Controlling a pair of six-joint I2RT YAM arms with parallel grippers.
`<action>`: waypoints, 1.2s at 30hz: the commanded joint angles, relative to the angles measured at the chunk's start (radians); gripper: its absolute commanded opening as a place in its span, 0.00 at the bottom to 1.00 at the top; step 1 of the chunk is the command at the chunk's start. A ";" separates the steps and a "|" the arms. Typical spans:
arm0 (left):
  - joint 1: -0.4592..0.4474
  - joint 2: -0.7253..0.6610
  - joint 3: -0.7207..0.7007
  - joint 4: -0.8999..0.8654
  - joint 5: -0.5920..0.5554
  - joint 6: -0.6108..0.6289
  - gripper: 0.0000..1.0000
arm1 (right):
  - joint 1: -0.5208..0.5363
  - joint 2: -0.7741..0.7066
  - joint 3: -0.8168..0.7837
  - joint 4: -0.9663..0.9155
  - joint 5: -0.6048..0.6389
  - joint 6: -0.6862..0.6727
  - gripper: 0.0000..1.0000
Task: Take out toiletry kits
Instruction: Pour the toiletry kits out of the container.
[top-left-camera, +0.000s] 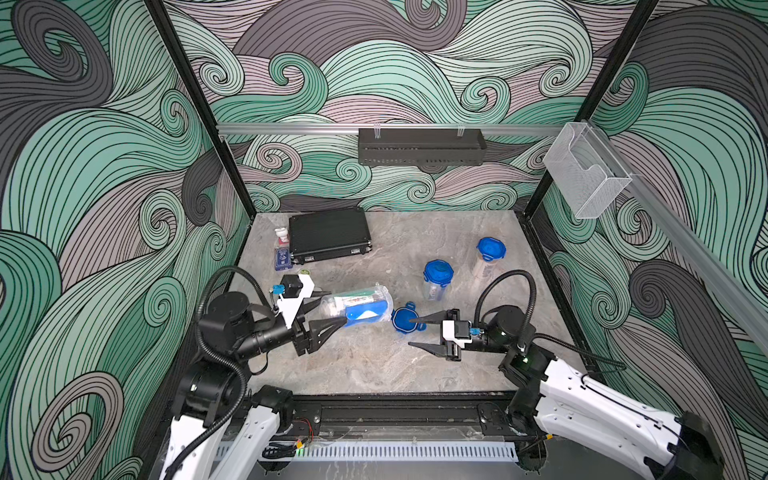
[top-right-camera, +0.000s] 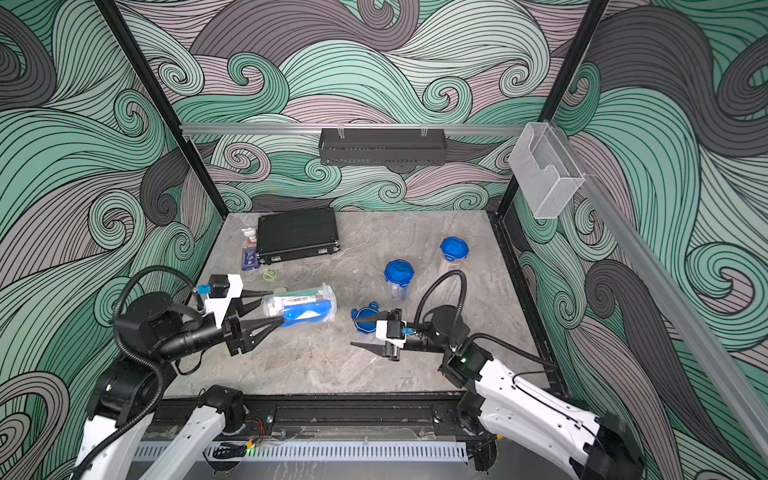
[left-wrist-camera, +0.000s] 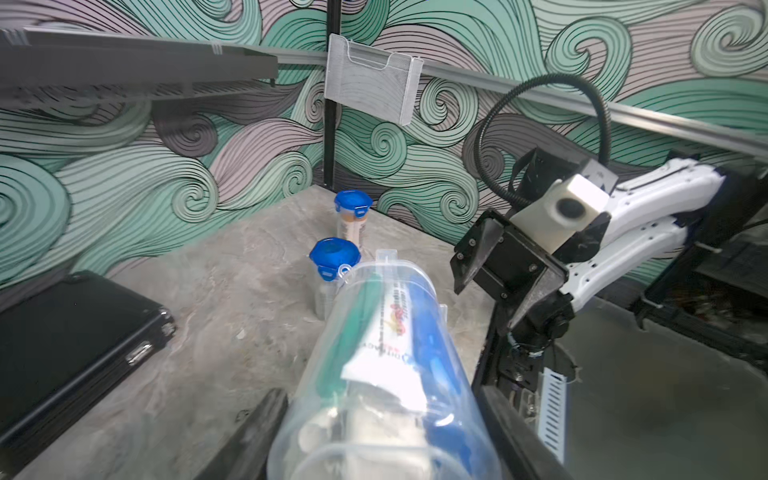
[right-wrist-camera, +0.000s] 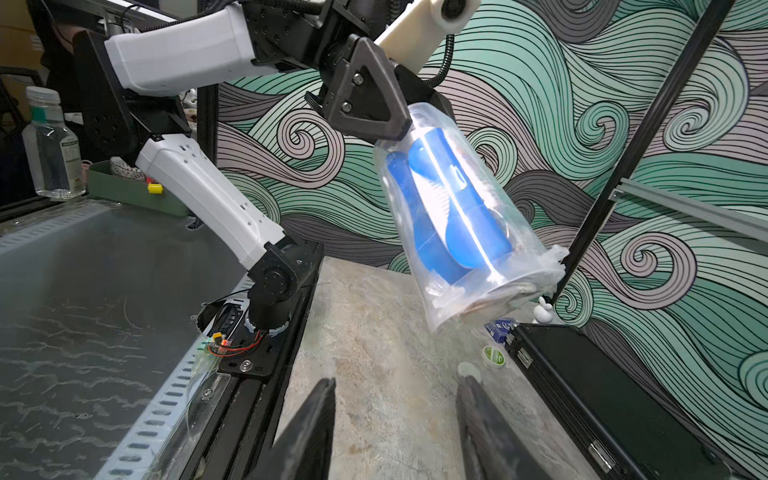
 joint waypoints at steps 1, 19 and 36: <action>-0.002 0.072 0.054 0.189 0.218 -0.101 0.11 | -0.013 0.015 -0.003 -0.004 0.065 0.011 0.47; 0.036 0.220 0.102 0.217 0.457 -0.170 0.08 | -0.110 0.085 0.044 0.229 -0.080 0.093 0.52; 0.037 0.231 0.078 0.210 0.451 -0.171 0.08 | -0.017 0.179 0.135 0.214 -0.120 0.023 0.67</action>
